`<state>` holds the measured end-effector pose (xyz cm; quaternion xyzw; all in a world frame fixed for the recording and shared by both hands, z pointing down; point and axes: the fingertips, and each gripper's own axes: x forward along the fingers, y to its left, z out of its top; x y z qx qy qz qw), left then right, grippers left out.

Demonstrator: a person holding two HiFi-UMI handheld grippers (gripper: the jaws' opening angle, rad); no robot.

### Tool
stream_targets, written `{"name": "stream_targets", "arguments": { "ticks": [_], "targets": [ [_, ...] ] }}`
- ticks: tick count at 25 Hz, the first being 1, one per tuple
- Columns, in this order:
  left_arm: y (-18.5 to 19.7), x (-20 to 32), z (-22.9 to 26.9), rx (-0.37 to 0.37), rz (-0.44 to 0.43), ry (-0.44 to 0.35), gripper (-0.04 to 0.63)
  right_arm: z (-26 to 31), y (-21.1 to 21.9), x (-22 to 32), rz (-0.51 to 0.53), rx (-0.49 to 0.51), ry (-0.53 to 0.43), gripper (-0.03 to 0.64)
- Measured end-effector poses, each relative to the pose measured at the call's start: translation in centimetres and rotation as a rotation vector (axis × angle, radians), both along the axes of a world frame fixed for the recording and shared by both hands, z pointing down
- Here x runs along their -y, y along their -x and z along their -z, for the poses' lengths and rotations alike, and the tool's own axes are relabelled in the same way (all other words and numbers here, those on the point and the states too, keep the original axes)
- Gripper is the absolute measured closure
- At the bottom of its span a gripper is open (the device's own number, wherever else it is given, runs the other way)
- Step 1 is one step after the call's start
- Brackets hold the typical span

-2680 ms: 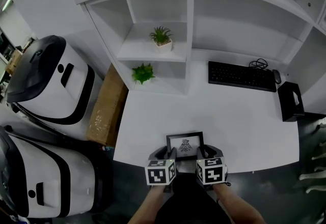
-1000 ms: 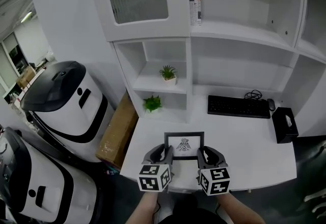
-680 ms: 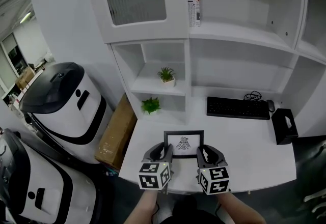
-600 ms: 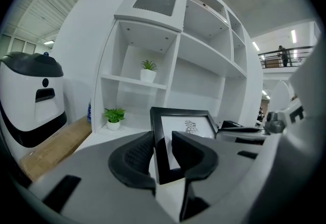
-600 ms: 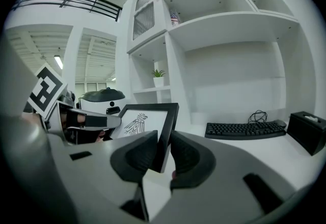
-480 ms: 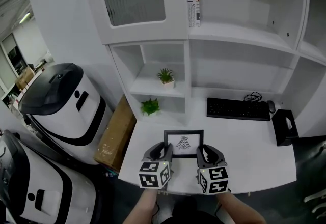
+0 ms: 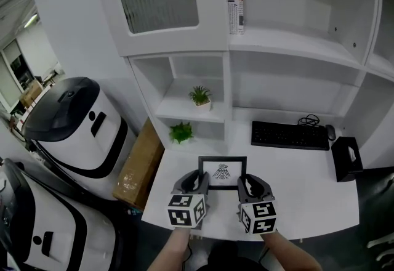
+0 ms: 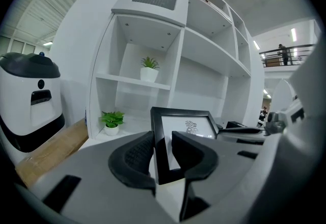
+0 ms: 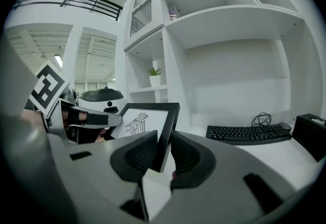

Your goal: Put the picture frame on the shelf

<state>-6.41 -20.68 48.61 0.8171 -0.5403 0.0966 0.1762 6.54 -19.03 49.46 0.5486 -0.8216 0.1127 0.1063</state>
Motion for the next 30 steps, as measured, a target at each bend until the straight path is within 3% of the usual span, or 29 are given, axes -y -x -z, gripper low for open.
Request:
{"name": "stream_targets", "arguments": {
  "ticks": [20, 30],
  "targets": [
    [2.3, 3.0, 5.3, 0.023, 0.112, -0.121, 0.489, 4.2, 2.3, 4.7, 0.107, 0.020, -0.098, 0.534],
    [7.9, 3.2, 10.2, 0.052, 0.243, -0.217, 0.489, 9.2, 8.0, 6.7, 0.233, 0.033, -0.212, 0.535]
  ]
}}
